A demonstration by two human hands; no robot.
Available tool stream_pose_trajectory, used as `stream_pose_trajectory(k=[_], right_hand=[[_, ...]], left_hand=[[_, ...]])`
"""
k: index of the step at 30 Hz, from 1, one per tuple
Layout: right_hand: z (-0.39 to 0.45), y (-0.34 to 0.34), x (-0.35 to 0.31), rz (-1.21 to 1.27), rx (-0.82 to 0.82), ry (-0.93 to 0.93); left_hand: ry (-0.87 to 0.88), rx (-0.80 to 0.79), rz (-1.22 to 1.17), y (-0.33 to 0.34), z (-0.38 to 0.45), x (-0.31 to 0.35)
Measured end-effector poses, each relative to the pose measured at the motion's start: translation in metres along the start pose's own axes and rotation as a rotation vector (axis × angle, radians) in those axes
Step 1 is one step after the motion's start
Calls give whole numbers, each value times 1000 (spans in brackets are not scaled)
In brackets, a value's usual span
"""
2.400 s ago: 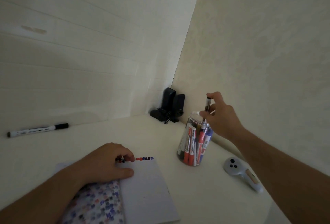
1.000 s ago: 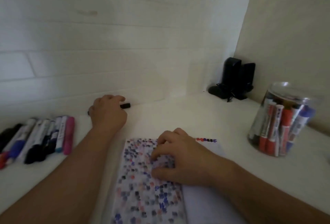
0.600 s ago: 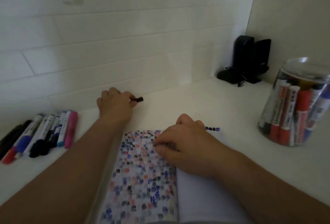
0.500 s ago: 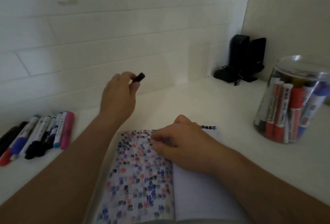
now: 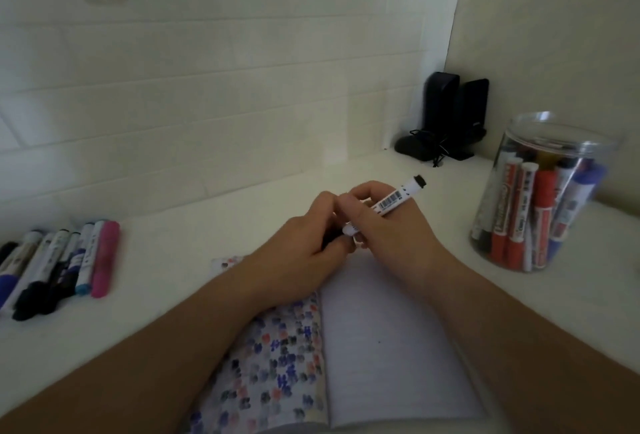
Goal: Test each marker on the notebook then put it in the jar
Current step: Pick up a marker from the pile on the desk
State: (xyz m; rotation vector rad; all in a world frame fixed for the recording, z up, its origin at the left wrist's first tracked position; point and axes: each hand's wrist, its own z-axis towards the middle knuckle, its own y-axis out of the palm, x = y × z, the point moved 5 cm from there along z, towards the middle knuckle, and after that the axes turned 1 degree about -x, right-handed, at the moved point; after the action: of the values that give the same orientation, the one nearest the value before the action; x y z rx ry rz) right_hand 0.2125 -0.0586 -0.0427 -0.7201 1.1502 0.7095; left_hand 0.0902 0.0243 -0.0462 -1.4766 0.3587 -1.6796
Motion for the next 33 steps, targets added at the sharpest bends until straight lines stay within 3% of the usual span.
stream_pose_trajectory(k=[2,11,26,30,33], right_hand=[[0,1,3,-19,4,-31],[0,9,13,374,8,8],[-2,6,0,346,-21,-42],[3,-16,-1,314,119,70],[6,-27,3,295,117,141]], left_hand=[[6,-31,41,4,1,1],[47,-42,20,3,7,-1],[43,0,-14,-6,11,-8],[-114,-77,81,-14,9,-26],[-202,-136,247,-19,5,-41]])
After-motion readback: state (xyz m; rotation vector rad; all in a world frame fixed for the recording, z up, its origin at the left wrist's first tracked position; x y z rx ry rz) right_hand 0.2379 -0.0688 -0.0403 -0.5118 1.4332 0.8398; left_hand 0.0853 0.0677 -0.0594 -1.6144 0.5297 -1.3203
